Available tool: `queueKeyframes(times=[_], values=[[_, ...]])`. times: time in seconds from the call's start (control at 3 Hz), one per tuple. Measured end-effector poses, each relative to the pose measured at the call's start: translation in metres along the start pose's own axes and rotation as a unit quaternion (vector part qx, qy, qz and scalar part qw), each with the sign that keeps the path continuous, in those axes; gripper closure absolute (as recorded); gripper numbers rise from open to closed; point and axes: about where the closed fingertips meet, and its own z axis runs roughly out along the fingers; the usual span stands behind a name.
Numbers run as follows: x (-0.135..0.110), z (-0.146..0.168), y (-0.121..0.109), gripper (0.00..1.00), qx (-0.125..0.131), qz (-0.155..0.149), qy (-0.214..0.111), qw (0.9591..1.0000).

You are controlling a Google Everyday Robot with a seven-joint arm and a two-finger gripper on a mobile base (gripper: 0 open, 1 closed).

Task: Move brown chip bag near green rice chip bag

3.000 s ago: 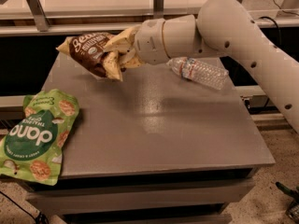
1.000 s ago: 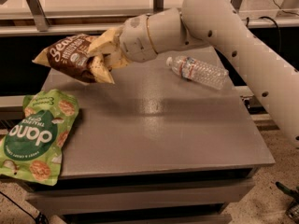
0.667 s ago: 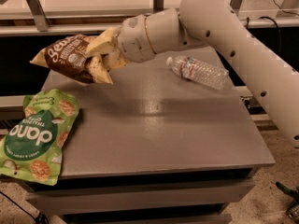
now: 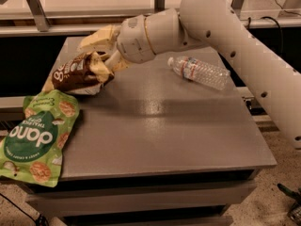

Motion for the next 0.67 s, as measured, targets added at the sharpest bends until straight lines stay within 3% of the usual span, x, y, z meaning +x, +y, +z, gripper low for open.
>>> queueKeyframes(times=[0.33, 0.67], values=[[-0.0011, 0.0018, -0.0006, 0.0, 0.0, -0.001, -0.002, 1.0], [-0.0011, 0.0019, -0.0006, 0.0, 0.0, -0.001, -0.002, 1.0]])
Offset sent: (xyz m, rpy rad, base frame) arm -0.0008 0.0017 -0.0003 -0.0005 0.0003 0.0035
